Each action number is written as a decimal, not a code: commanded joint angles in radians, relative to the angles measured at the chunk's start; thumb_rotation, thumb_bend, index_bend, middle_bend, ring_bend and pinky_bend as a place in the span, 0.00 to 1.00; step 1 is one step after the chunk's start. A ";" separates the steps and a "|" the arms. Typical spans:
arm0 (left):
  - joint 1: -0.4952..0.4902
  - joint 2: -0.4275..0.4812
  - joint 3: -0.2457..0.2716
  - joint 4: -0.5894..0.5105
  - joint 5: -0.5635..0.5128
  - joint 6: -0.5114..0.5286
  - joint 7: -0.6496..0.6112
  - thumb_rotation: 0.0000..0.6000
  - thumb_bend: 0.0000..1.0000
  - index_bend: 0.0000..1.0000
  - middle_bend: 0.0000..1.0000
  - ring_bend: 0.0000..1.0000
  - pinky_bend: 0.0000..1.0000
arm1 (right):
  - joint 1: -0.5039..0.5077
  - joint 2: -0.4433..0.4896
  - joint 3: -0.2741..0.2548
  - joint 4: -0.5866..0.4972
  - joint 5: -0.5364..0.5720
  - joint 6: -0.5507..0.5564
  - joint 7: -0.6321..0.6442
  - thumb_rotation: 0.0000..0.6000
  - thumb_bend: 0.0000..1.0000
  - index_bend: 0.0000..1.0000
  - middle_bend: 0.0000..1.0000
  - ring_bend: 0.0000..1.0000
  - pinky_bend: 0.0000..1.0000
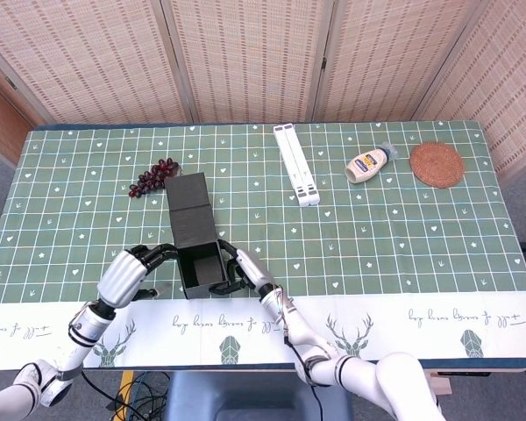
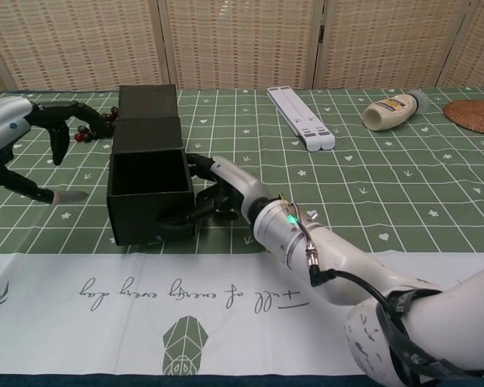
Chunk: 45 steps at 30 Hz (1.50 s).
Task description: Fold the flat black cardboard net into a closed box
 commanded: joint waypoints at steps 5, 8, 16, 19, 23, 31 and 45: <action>0.029 0.051 -0.027 -0.105 -0.052 -0.022 -0.040 1.00 0.12 0.28 0.29 0.61 0.53 | -0.012 -0.003 0.013 -0.038 0.014 0.035 -0.077 1.00 0.17 0.04 0.17 0.72 1.00; 0.035 0.065 -0.034 -0.144 -0.071 -0.041 -0.053 1.00 0.12 0.26 0.27 0.60 0.53 | -0.023 0.007 0.008 -0.066 0.018 0.036 -0.105 1.00 0.13 0.00 0.08 0.69 1.00; 0.060 0.102 -0.052 -0.266 -0.133 -0.114 -0.074 1.00 0.12 0.22 0.25 0.60 0.53 | -0.095 0.104 -0.030 -0.249 0.059 0.007 -0.266 1.00 0.02 0.00 0.00 0.61 1.00; 0.072 0.116 -0.060 -0.313 -0.160 -0.137 -0.083 1.00 0.12 0.21 0.25 0.60 0.53 | -0.126 0.160 -0.044 -0.339 0.071 0.006 -0.305 1.00 0.01 0.00 0.00 0.61 1.00; 0.087 0.145 -0.070 -0.374 -0.192 -0.170 -0.120 1.00 0.12 0.16 0.23 0.59 0.53 | -0.166 0.263 -0.054 -0.498 0.120 -0.039 -0.337 1.00 0.00 0.00 0.00 0.61 1.00; 0.115 0.193 -0.088 -0.484 -0.253 -0.227 -0.148 1.00 0.12 0.08 0.19 0.58 0.53 | -0.188 0.311 -0.060 -0.618 0.203 -0.089 -0.401 1.00 0.01 0.00 0.00 0.61 1.00; 0.158 0.235 -0.091 -0.548 -0.285 -0.281 -0.172 1.00 0.12 0.05 0.16 0.58 0.53 | -0.189 0.324 -0.072 -0.693 0.162 -0.126 -0.381 1.00 0.03 0.00 0.00 0.61 1.00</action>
